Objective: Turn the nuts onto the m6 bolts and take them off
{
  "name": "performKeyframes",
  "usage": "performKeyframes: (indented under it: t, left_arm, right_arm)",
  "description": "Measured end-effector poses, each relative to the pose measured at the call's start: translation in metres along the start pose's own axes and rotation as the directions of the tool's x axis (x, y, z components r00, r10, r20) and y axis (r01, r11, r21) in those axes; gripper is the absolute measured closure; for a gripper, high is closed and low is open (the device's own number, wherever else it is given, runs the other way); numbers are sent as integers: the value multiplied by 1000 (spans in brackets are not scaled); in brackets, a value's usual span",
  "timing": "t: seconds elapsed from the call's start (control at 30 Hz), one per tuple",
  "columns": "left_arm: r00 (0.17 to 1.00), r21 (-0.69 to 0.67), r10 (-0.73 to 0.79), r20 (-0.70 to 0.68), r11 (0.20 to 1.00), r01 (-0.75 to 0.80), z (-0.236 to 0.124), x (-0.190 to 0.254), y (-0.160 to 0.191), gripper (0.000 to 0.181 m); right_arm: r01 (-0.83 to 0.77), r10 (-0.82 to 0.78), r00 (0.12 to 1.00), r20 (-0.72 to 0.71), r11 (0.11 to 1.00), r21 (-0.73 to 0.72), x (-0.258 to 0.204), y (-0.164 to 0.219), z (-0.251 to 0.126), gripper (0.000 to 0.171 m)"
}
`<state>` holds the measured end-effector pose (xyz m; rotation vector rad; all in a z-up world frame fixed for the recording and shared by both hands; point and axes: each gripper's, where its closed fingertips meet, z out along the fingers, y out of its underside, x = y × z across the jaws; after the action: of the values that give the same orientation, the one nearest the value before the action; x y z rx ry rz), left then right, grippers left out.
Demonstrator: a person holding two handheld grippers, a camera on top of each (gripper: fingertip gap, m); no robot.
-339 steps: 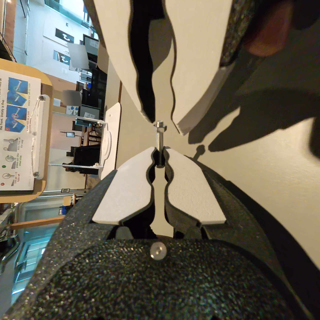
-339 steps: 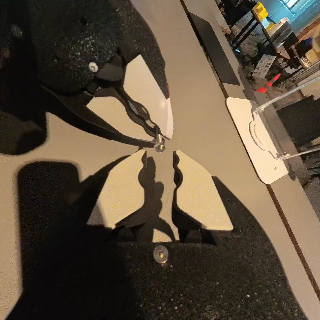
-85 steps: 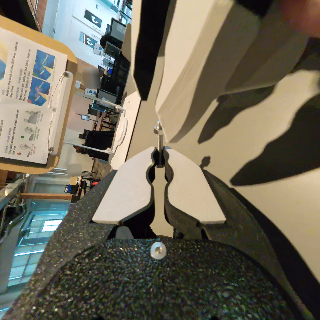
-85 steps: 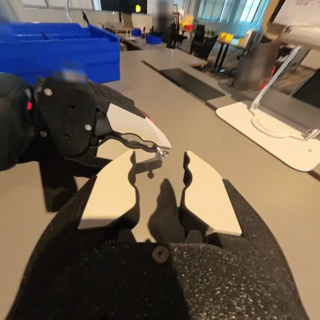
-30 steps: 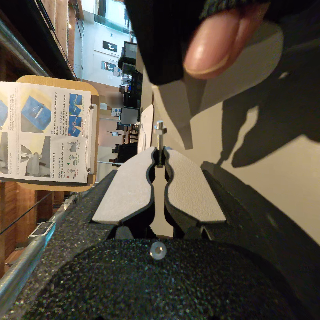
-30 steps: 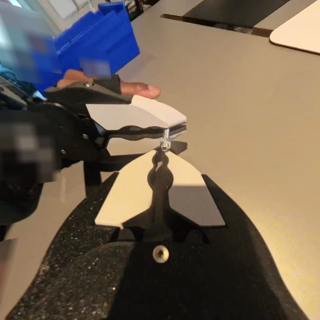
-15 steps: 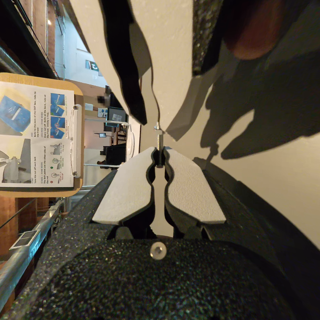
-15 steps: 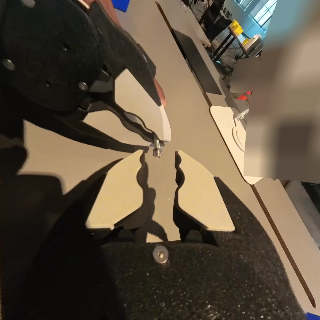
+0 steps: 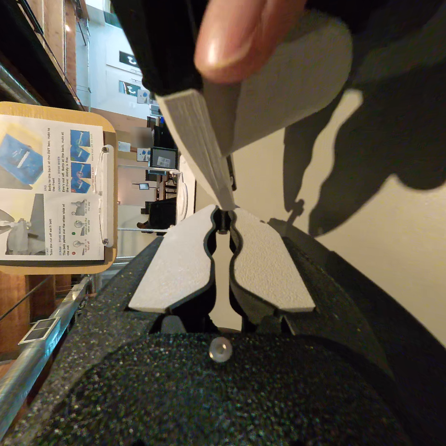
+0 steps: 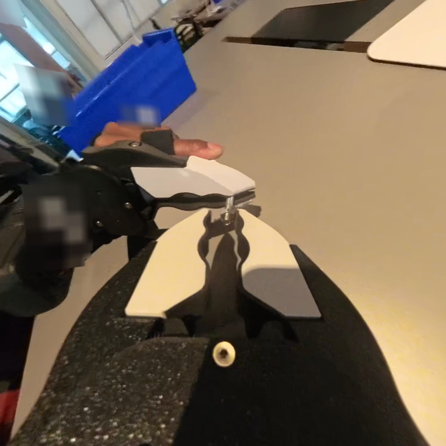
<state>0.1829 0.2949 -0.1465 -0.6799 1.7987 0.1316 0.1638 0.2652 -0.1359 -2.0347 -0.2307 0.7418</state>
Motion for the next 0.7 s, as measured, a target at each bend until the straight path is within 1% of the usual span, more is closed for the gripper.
performKeyframes:
  t: [0.03,0.1,0.13,0.2,0.27,0.33,0.43,0.47,0.5,0.57,0.6,0.63,0.67,0.7]
  left_arm:
    - [1000,0,-7,-5,1000,7,0,1,1,176]
    - [1000,0,-22,-16,1000,22,1,2,2,176]
    - [999,0,-29,-19,1000,29,1,2,3,176]
    - [999,0,-40,-27,999,40,1,3,4,176]
    - [999,3,-42,-35,999,42,1,4,3,176]
    - [998,8,-45,-43,999,45,1,6,2,176]
    - [998,18,-46,-52,999,47,1,8,-1,176]
    - [998,20,-46,-51,999,47,1,8,-1,176]
    - [998,13,-44,-49,999,44,1,7,0,176]
    - [999,-3,-18,-40,1000,18,2,7,3,176]
    - [999,-10,-3,-34,1000,2,2,7,4,176]
    - [999,-18,24,-25,1000,-25,2,6,4,176]
    - [998,-27,53,-13,998,-54,1,4,5,176]
    - [998,-33,69,-1,997,-69,1,2,4,176]
  right_arm:
    - [46,-46,999,6,999,-13,0,0,0,144]
    - [197,-198,979,-53,980,-34,4,-2,-4,139]
    - [289,-292,952,-95,956,-51,6,-3,-6,137]
    - [466,-480,864,-154,877,-116,8,-1,-8,137]
    - [597,-624,757,-193,781,-181,9,1,-9,139]
    - [667,-700,683,-210,714,-212,7,2,-7,141]
    - [683,-726,642,-247,687,-248,11,3,-4,149]
    - [673,-720,645,-255,694,-256,12,4,-3,153]
    - [648,-698,670,-254,716,-258,13,5,-2,158]
    - [526,-571,782,-250,819,-229,14,8,1,160]
    - [422,-461,854,-241,885,-197,13,8,2,160]
    - [287,-316,923,-218,945,-154,11,9,3,160]
    - [140,-157,972,-177,985,-106,9,9,4,160]
    - [11,-18,992,-121,998,-58,6,8,3,160]
